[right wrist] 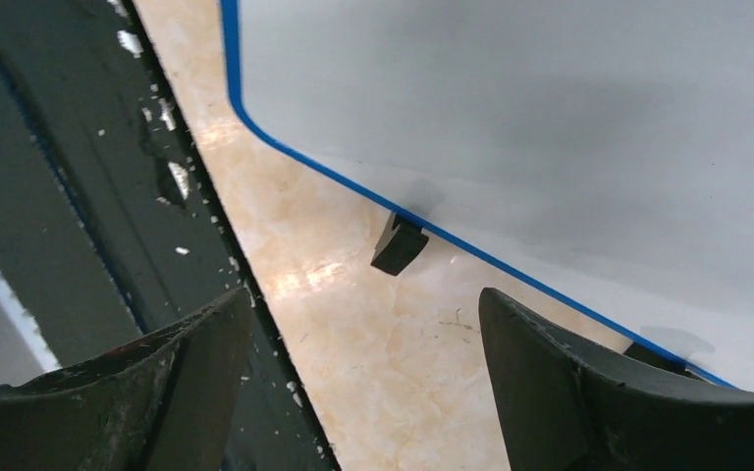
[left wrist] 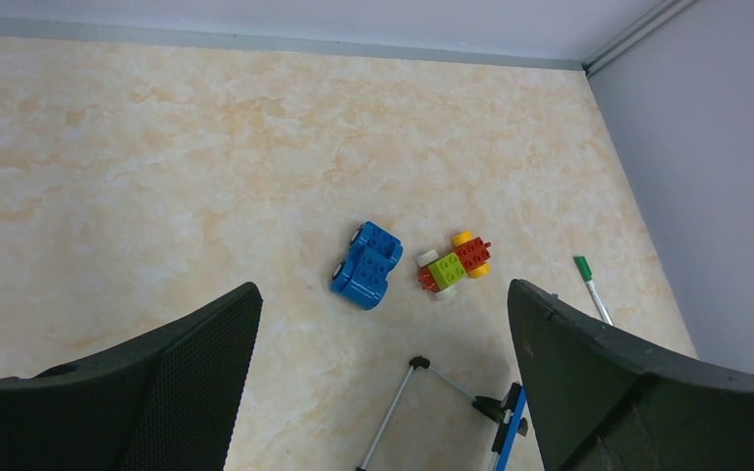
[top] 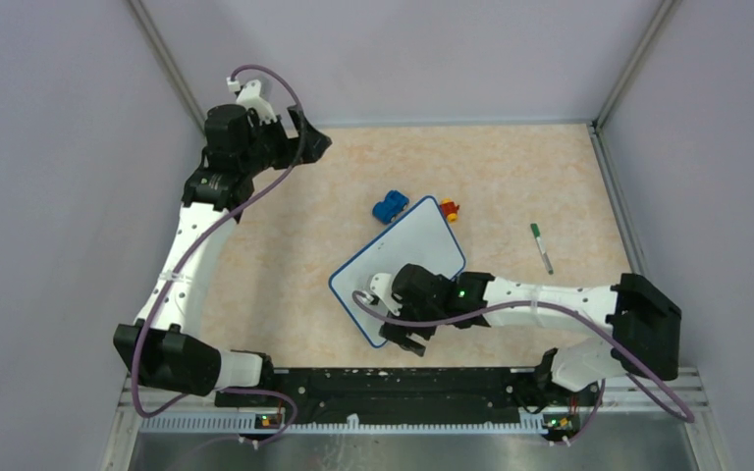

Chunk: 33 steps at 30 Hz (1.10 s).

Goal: Write a sentence on the whiteboard
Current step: Move the whiteboard to the corner of the board, then pick up the whiteboard marker from the center of the board.

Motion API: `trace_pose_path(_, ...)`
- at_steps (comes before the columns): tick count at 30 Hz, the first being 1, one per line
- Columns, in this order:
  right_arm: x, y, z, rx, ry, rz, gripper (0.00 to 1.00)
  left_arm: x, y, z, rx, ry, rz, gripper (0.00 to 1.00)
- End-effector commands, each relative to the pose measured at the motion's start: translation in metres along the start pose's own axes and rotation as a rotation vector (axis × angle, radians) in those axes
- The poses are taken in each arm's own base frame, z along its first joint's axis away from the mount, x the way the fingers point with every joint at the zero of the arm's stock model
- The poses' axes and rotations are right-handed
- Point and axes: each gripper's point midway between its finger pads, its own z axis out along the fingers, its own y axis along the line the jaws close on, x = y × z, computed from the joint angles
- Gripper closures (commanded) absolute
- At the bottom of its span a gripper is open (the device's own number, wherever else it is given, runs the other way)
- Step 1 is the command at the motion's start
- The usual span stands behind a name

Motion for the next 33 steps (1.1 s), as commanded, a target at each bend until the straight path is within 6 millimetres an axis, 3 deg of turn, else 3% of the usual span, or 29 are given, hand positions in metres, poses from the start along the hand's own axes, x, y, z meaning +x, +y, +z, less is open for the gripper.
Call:
trace_pose_path(1, -0.016, 0.015, -0.029, -0.086, -0.081, -0.084, 0.15, -0.009, -0.008, 0.001, 0.056, -0.032, 0.038, 0.01)
trace_pose_path(3, -0.020, 0.010, -0.040, -0.079, -0.105, -0.091, 0.13, -0.007, -0.007, 0.004, 0.064, -0.025, 0.055, 0.01)
trace_pose_path(6, -0.037, -0.013, -0.062, -0.127, -0.186, 0.004, 0.13, -0.003, -0.005, 0.008, 0.078, -0.011, 0.127, 0.01)
trace_pose_path(10, -0.058, -0.069, -0.099, -0.125, -0.279, 0.114, 0.11, -0.001, 0.005, 0.017, 0.063, 0.011, 0.236, 0.01)
trace_pose_path(14, -0.059, -0.118, -0.136, -0.081, -0.365, 0.206, 0.10, 0.001, 0.002, 0.022, 0.105, 0.002, 0.372, 0.01)
trace_pose_path(18, -0.032, -0.170, -0.165, 0.026, -0.400, 0.322, 0.04, 0.008, 0.000, 0.036, 0.062, 0.030, 0.540, 0.01)
trace_pose_path(26, 0.056, -0.227, -0.197, 0.133, -0.236, 0.529, 0.07, 0.003, -0.017, 0.038, 0.116, 0.012, 0.517, 0.01)
trace_pose_path(29, 0.087, -0.241, -0.197, 0.153, -0.197, 0.601, 0.10, 0.016, -0.013, 0.044, 0.130, 0.071, 0.516, 0.01)
trace_pose_path(33, 0.128, -0.256, -0.182, 0.187, -0.117, 0.688, 0.16, 0.030, -0.008, 0.045, 0.132, 0.110, 0.509, 0.01)
